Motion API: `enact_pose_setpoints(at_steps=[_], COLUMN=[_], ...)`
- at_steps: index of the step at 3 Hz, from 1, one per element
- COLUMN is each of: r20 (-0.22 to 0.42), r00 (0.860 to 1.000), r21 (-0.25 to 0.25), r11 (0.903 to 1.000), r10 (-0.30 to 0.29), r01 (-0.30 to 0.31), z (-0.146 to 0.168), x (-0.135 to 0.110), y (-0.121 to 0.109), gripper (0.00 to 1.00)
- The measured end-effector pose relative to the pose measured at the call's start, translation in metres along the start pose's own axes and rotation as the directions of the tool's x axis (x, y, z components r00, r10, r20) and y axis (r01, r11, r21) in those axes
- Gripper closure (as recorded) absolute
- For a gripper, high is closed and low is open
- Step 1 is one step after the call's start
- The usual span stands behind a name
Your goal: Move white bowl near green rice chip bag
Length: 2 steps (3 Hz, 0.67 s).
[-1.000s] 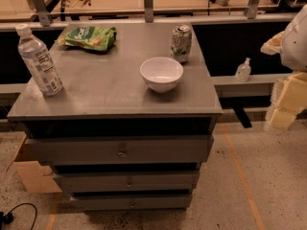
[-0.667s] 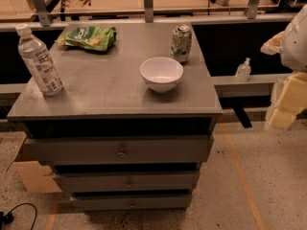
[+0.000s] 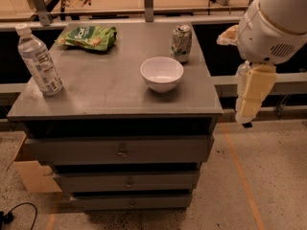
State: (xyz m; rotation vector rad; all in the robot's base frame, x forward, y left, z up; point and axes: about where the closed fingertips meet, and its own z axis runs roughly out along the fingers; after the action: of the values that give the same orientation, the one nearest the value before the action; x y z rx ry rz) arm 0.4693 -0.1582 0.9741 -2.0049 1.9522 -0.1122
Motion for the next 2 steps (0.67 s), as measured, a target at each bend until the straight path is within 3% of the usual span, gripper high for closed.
enact_pose_setpoints(at_steps=[1, 2], r20=[0.066, 0.119], r00=[0.988, 0.960], r21=[-0.054, -0.075], r11=[0.9885, 0.9618], r10=[-0.138, -0.254], r01=[0.141, 0.264], z=[0.033, 0.069], x=[-0.034, -0.058], y=[-0.019, -0.034], gripper=[0.00, 0.00])
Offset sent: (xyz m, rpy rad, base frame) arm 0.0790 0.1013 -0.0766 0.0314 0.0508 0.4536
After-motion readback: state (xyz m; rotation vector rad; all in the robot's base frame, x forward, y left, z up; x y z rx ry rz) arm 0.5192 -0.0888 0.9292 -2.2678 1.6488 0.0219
